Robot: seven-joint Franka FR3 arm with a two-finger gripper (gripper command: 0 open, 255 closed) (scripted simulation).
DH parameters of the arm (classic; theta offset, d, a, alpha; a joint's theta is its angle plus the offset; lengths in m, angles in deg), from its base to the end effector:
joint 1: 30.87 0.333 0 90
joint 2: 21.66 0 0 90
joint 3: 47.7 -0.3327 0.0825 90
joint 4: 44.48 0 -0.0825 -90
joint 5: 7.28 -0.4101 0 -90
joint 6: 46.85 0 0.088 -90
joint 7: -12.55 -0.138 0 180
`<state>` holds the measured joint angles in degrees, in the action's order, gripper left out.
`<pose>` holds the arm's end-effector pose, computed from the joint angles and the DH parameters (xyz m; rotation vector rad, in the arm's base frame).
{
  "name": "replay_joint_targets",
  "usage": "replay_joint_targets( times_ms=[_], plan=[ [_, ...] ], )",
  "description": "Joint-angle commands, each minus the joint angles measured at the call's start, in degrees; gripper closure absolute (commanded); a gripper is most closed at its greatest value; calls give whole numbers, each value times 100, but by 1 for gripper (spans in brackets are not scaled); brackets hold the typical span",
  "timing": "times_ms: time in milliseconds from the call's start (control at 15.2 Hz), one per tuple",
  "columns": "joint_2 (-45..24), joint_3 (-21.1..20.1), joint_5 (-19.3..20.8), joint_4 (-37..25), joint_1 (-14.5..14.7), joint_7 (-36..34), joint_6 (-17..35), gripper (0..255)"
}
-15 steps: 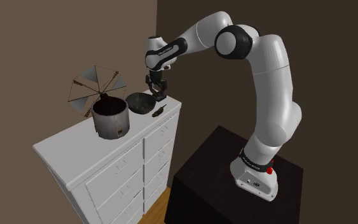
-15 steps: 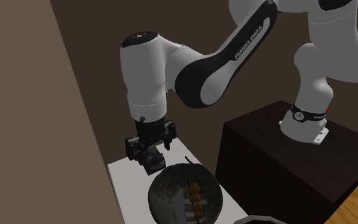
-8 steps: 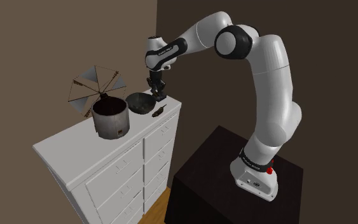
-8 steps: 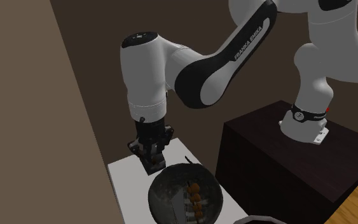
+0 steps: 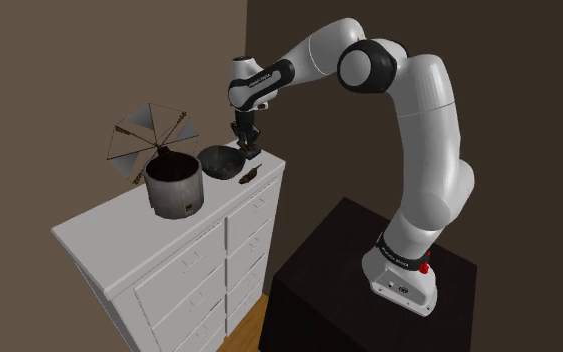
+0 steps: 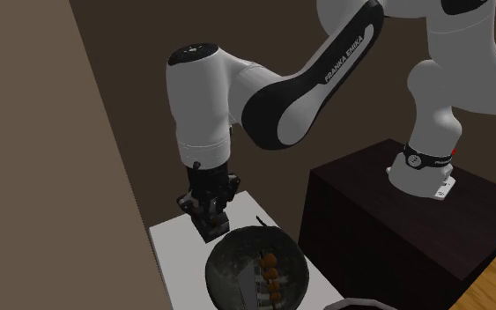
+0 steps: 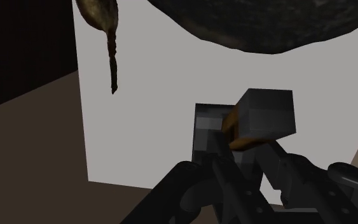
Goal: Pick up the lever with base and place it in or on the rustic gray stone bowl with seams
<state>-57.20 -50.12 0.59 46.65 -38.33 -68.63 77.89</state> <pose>0.7185 -0.0754 0.2367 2.3031 -2.0039 0.0427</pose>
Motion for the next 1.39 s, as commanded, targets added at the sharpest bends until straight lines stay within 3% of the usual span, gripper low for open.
replay_joint_targets(
  times_ms=[0,1320],
  plan=[
    [41,-3,-5,-1,-1,7,-52,255],
    [696,-45,-95,-551,-10,142,-1251,255]
  ],
)
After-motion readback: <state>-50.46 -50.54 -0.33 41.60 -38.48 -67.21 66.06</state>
